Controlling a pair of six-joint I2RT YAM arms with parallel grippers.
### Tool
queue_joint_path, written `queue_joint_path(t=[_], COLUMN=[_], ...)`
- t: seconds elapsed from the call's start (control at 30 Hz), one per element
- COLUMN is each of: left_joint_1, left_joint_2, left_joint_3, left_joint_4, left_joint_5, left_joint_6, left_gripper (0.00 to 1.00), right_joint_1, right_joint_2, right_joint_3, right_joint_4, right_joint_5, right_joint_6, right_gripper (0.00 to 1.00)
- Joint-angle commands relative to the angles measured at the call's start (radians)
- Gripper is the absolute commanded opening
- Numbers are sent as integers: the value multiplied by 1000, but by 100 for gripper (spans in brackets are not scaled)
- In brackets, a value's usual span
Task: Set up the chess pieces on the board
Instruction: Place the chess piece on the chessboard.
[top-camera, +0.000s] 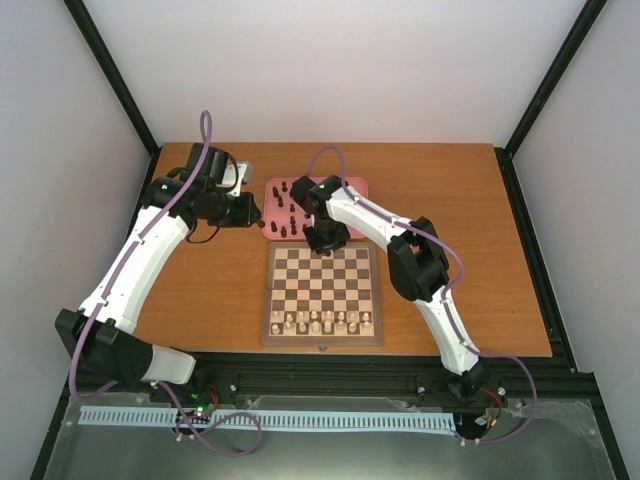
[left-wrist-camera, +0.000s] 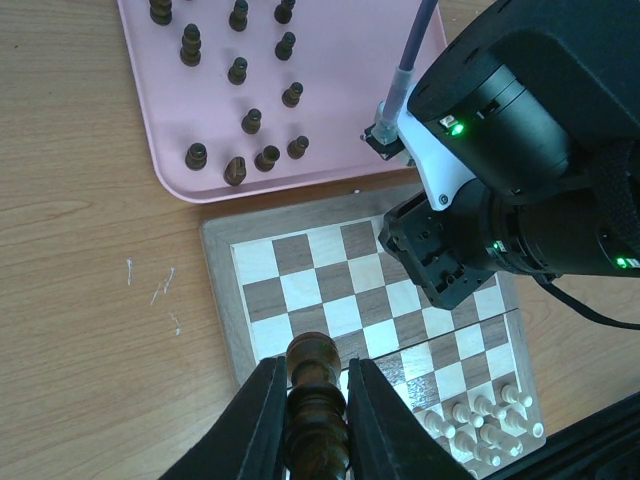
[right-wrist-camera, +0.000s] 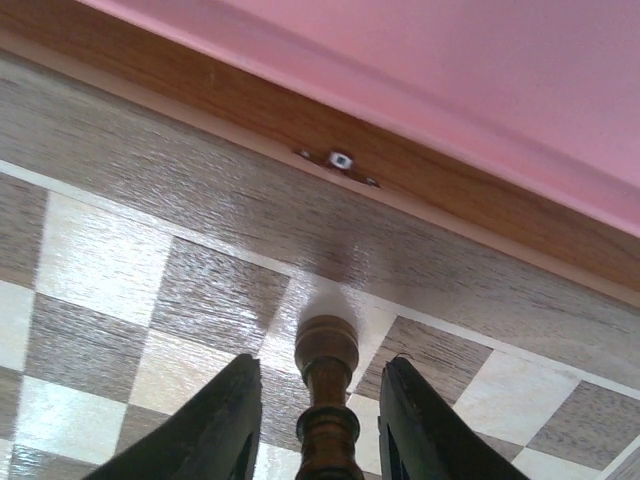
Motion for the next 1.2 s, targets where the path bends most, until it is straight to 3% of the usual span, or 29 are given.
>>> queue_joint_path(t=[0.0,0.37,0.7,0.87,1.17], left_joint_1=[-6,-5,-24,-130,-211], left_joint_2=[2,30,125,209,355], left_joint_3=[6,19,39,42,36], left_joint_4=[-6,-15,0,31,147], left_joint_5=[11,21,99,54,-33], left_joint_6=[21,31,36,21,-10], left_gripper=[1,1,1,1,1], right_joint_1=[-7,-21,-229,-307,-401], right_joint_2=[-14,-22,-49,-101,-189], right_joint_3=[49,119,177,63,-135], right_joint_4=[2,12,33,81,197], right_joint_5=[-16,22,64,81,81], right_joint_6=[-14,1,25,-6,-56], right_gripper=[36,47,55,55,56])
